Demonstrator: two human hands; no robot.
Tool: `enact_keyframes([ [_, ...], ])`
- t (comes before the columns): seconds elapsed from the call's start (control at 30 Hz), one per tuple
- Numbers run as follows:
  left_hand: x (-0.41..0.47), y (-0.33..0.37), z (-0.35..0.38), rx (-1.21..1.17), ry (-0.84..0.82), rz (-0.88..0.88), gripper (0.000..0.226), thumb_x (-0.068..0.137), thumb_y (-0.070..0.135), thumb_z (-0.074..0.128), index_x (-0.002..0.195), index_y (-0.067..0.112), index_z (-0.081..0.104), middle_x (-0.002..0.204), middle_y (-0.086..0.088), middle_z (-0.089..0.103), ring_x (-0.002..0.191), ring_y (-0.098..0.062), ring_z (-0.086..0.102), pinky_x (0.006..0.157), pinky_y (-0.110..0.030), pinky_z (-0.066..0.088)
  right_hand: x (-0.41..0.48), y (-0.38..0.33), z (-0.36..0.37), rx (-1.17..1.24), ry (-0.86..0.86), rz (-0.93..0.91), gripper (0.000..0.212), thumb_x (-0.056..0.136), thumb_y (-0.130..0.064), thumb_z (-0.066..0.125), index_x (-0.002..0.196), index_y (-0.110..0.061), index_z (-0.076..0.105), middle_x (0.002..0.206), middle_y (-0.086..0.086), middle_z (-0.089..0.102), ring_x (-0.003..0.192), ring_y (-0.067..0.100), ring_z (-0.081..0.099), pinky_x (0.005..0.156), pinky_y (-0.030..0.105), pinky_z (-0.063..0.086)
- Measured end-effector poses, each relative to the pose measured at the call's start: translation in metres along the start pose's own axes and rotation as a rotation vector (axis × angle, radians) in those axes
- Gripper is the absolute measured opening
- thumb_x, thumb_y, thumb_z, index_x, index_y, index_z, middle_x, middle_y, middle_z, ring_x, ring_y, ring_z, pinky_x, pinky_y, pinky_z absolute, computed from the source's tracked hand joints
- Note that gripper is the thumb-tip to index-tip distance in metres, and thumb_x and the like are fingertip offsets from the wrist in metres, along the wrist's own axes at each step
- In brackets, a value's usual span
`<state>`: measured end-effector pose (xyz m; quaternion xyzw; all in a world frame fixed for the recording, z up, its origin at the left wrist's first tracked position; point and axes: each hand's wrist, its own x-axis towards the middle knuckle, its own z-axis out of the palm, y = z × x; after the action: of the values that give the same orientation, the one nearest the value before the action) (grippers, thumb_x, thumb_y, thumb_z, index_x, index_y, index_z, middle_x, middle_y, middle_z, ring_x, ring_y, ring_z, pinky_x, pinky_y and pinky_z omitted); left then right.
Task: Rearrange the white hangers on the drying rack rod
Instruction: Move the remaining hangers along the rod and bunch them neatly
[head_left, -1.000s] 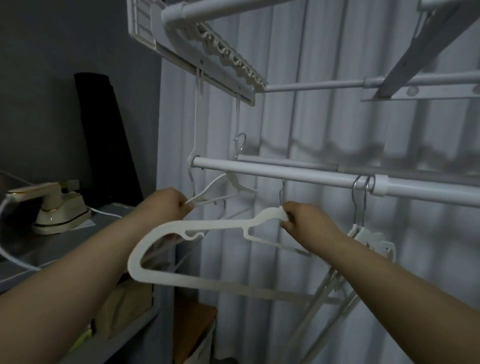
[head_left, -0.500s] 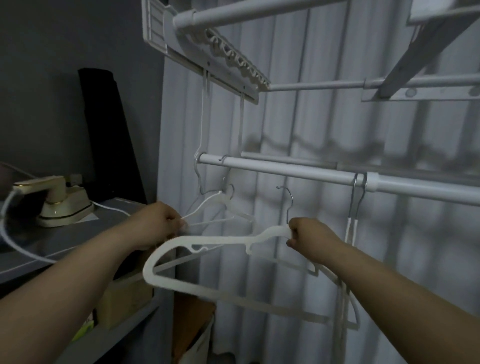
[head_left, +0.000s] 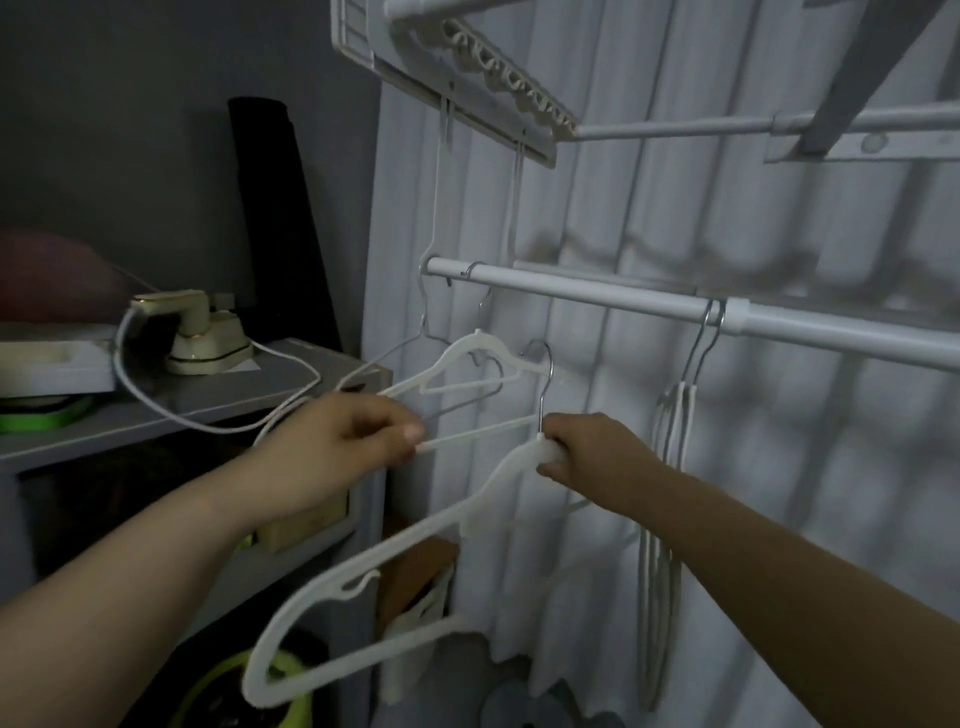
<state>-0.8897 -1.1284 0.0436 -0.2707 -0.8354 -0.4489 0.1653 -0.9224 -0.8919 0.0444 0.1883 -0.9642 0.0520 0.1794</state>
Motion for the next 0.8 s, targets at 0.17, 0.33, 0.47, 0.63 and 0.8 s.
enact_keyframes([
  [0.17,-0.055,0.009,0.017,0.329,-0.271,-0.164,0.008,0.081,0.028,0.065,0.088,0.032,0.061,0.085,0.006,0.068,0.073,-0.002,0.063,0.074,-0.019,0.052,-0.024,-0.021,-0.004,0.149,-0.049,-0.098,0.025,0.081,-0.023,0.064,0.100,-0.006,0.062,0.096,0.010,0.064,0.080,0.015,0.050,0.050,0.023,0.024],
  [0.33,-0.110,0.019,0.002,0.328,-0.257,-0.386,0.037,0.088,0.024,0.057,0.051,0.029,0.061,0.041,0.008,0.057,0.035,-0.004,0.047,0.042,-0.014,0.039,-0.050,-0.051,-0.005,0.348,-0.211,-0.186,0.018,0.081,-0.028,0.065,0.068,-0.017,0.061,0.058,-0.008,0.043,0.050,0.001,0.043,0.045,0.012,0.029],
  [0.47,-0.151,0.026,-0.017,0.244,-0.214,-0.479,0.036,0.085,0.027,0.060,0.049,0.032,0.065,0.040,0.007,0.055,0.039,-0.003,0.048,0.047,-0.014,0.040,-0.071,-0.080,-0.005,0.558,-0.399,-0.261,0.036,0.083,-0.030,0.063,0.061,-0.001,0.061,0.060,0.007,0.043,0.051,0.009,0.039,0.054,0.023,0.031],
  [0.63,-0.183,0.033,-0.031,0.282,-0.111,-0.511,0.035,0.084,0.026,0.062,0.049,0.030,0.065,0.055,0.007,0.063,0.055,0.000,0.055,0.059,-0.011,0.040,-0.097,-0.111,-0.006,0.719,-0.507,-0.258,0.023,0.085,-0.023,0.061,0.068,-0.009,0.062,0.047,-0.007,0.052,0.042,0.003,0.046,0.041,0.011,0.036],
  [0.8,-0.202,0.034,-0.031,0.421,0.089,-0.514,0.020,0.084,0.027,0.062,0.102,0.020,0.065,0.109,0.002,0.061,0.110,-0.017,0.056,0.081,-0.020,0.037,-0.117,-0.149,-0.010,0.954,-0.523,-0.252,0.027,0.087,-0.008,0.052,0.090,-0.035,0.056,0.032,-0.010,0.039,0.027,0.002,0.036,0.031,0.010,0.034],
])
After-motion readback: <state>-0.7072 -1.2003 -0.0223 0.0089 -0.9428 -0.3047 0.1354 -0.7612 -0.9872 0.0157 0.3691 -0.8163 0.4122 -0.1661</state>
